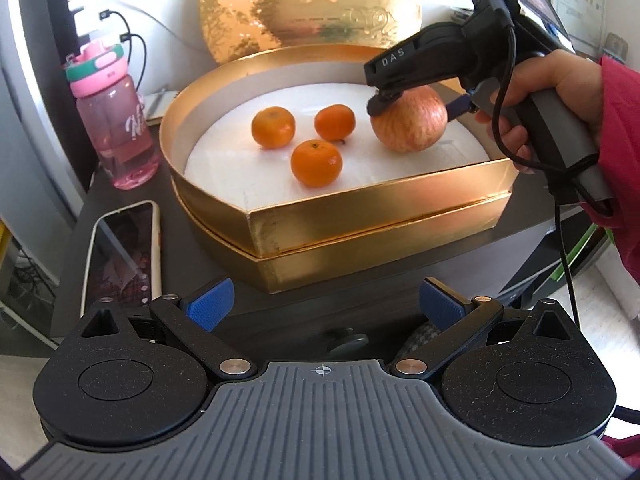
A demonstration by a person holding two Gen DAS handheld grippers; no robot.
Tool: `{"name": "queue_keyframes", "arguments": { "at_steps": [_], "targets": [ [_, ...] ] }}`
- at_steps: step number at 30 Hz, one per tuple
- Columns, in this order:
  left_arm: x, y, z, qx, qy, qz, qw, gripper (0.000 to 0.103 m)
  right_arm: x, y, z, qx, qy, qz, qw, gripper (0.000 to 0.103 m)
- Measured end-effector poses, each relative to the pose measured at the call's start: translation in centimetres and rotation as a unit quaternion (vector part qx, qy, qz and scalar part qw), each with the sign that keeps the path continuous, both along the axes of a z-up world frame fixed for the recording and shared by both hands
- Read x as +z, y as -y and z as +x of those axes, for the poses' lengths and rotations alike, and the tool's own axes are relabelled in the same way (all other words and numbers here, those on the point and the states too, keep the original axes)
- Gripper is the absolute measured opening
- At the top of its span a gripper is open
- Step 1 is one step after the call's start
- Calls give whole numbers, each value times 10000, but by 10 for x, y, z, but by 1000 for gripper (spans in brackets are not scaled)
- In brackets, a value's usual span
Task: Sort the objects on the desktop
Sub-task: 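Lower the apple onto the foam beside the mandarins, open the right tool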
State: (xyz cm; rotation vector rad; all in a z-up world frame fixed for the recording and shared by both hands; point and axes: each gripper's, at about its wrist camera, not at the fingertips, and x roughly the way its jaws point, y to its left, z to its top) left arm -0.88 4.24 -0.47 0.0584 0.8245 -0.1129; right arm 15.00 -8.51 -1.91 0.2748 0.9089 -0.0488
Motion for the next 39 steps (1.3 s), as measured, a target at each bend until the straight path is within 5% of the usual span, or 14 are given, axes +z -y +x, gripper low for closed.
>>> {"name": "queue_keyframes", "arguments": {
  "at_steps": [28, 39],
  "targets": [
    [2, 5, -7, 109, -36, 213, 9997, 101, 5, 4, -7, 56, 206, -95, 9997, 83],
    [7, 12, -14, 303, -49, 423, 9986, 101, 45, -11, -73, 295, 850, -169, 9958, 98]
  ]
}}
